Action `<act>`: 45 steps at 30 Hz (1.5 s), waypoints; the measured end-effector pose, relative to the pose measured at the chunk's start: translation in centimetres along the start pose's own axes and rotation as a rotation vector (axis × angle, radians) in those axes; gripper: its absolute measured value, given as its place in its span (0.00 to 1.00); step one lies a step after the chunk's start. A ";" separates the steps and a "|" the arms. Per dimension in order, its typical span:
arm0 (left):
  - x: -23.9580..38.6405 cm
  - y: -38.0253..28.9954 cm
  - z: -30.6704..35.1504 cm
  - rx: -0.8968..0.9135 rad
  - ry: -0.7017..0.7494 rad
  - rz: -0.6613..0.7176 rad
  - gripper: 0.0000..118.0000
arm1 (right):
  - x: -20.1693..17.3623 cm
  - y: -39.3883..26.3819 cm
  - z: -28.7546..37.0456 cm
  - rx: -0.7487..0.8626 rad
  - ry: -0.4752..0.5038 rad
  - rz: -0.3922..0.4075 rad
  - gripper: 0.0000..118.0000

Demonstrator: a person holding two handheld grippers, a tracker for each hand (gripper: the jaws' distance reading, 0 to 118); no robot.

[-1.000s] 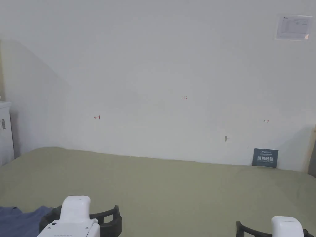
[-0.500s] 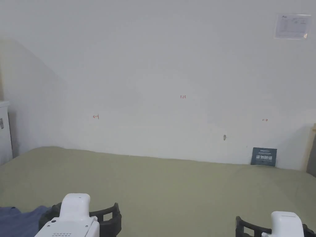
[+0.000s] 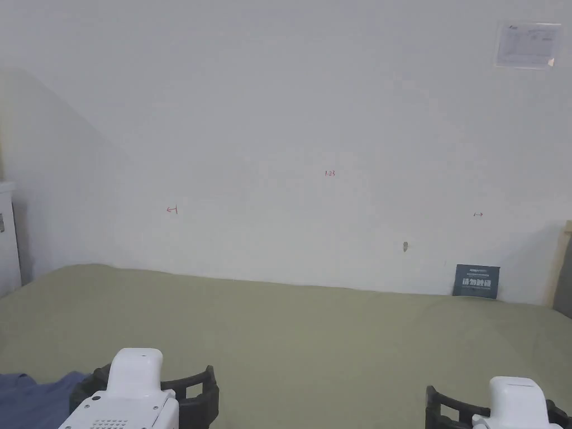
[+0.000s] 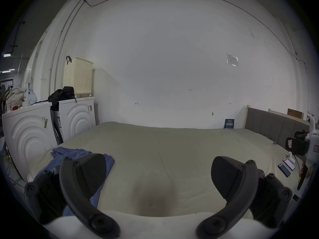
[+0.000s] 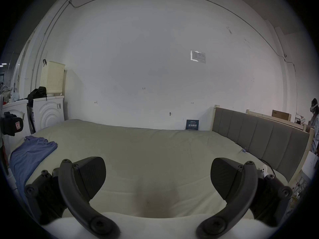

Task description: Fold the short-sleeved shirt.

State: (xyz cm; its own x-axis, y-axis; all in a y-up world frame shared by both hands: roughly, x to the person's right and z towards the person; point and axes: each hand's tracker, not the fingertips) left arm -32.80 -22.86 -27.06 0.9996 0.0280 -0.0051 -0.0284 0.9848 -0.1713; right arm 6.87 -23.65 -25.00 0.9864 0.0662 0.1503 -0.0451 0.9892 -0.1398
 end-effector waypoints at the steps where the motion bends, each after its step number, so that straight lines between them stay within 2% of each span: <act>1: 0.0 0.0 0.0 0.002 0.000 -0.001 1.00 | 0.0 0.0 0.0 0.000 0.000 0.000 1.00; 15: 0.0 -0.3 0.0 0.008 -0.018 0.006 1.00 | 0.4 -0.2 0.0 0.006 0.006 -0.040 1.00; 21: 0.1 -0.1 0.0 0.034 -0.028 0.005 1.00 | 0.3 -0.1 0.3 0.028 0.003 0.002 1.00; 35: 0.5 0.2 0.2 0.053 -0.027 0.007 1.00 | 0.3 0.2 0.1 0.023 0.008 -0.001 1.00; 39: 0.0 0.5 -0.2 0.022 -0.053 0.068 1.00 | 0.3 0.4 0.0 0.024 0.007 -0.006 1.00; 45: -0.1 0.6 -0.3 0.036 -0.035 0.074 1.00 | 0.2 0.6 -0.3 0.020 0.004 0.008 1.00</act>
State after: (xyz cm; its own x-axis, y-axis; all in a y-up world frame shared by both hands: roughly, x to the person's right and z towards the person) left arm -32.88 -22.31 -27.41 0.9941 0.1065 0.0186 -0.1031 0.9854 -0.1357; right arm 7.10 -23.08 -25.31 0.9867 0.0735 0.1451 -0.0559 0.9910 -0.1214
